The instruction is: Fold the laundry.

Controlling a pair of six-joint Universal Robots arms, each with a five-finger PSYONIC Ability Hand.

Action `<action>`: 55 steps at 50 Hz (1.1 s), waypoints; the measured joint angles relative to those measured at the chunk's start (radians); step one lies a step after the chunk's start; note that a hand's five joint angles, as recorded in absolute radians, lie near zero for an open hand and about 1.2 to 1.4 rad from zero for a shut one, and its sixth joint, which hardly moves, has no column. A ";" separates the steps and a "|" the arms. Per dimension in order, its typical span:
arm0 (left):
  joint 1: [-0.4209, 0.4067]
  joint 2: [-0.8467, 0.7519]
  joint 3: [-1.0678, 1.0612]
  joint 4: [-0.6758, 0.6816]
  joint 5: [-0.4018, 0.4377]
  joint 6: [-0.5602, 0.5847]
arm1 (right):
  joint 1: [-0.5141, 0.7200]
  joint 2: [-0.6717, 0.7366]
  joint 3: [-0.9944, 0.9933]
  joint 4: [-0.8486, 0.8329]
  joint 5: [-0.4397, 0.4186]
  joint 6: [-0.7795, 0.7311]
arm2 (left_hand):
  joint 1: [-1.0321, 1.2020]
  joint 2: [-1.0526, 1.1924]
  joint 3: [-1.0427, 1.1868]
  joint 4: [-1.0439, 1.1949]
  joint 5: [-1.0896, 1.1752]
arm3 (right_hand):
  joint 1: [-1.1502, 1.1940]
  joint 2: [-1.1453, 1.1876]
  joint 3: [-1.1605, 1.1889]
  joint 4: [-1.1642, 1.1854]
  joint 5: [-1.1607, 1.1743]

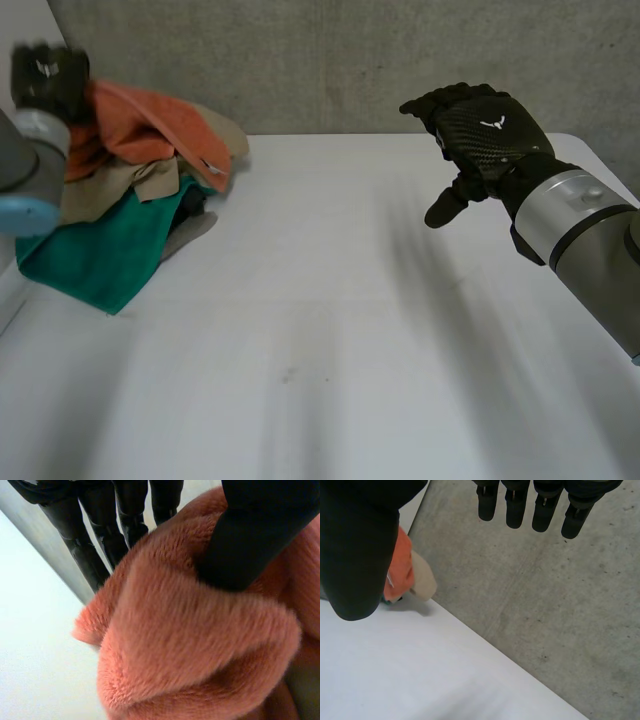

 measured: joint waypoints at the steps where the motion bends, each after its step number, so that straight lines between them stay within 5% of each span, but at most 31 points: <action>1: -0.007 0.023 -0.006 0.001 -0.001 -0.011 | -0.001 0.000 0.000 -0.001 0.001 -0.001 | 0.019 0.062 0.066 0.073 0.047 | 0.000 0.000 0.000 0.000 0.000; 15: -0.278 0.477 -0.177 0.008 0.072 -0.233 | -0.027 -0.027 -0.005 -0.011 0.013 -0.005 | 0.019 0.076 0.091 0.100 0.049 | 0.000 0.000 0.000 0.000 0.000; 24: -0.531 0.501 -0.493 -0.019 0.107 -0.268 | -0.083 -0.040 -0.027 -0.009 0.028 -0.004 | 0.019 0.065 0.083 0.083 0.049 | 0.000 0.000 0.000 0.000 0.000; 27: -0.605 0.448 -0.604 -0.020 0.115 -0.259 | -0.104 -0.031 -0.039 -0.007 0.037 -0.005 | -0.083 -0.144 -0.121 -0.139 -0.071 | 0.000 0.000 0.000 0.000 0.000; 29: -0.640 0.401 -0.663 -0.021 0.117 -0.233 | -0.115 -0.020 -0.047 -0.005 0.041 -0.006 | -0.615 -0.632 -0.603 -0.609 -0.536 | 0.000 0.000 0.000 0.000 0.000; 31: -0.656 0.369 -0.697 -0.025 0.114 -0.203 | -0.123 -0.007 -0.054 0.000 0.043 -0.008 | -0.806 -0.825 -0.788 -0.817 -0.742 | 0.000 0.000 0.000 0.000 0.000; 38: -0.627 0.390 -0.763 -0.081 0.046 -0.102 | -0.129 0.041 -0.086 0.061 0.045 -0.038 | -0.834 -0.892 -0.865 -0.893 -0.816 | 0.000 0.000 0.000 0.000 0.000; 45: -0.511 0.601 -0.866 -0.114 -0.015 -0.159 | -0.085 0.078 -0.116 0.235 0.041 -0.087 | -0.834 -0.892 -0.865 -0.893 -0.816 | 0.000 0.000 0.000 0.000 0.000; 55: -0.337 0.775 -1.108 -0.096 0.087 -0.304 | 0.047 0.173 -0.039 0.322 0.037 -0.124 | -0.834 -0.892 -0.865 -0.893 -0.816 | 0.000 0.000 0.000 0.000 0.000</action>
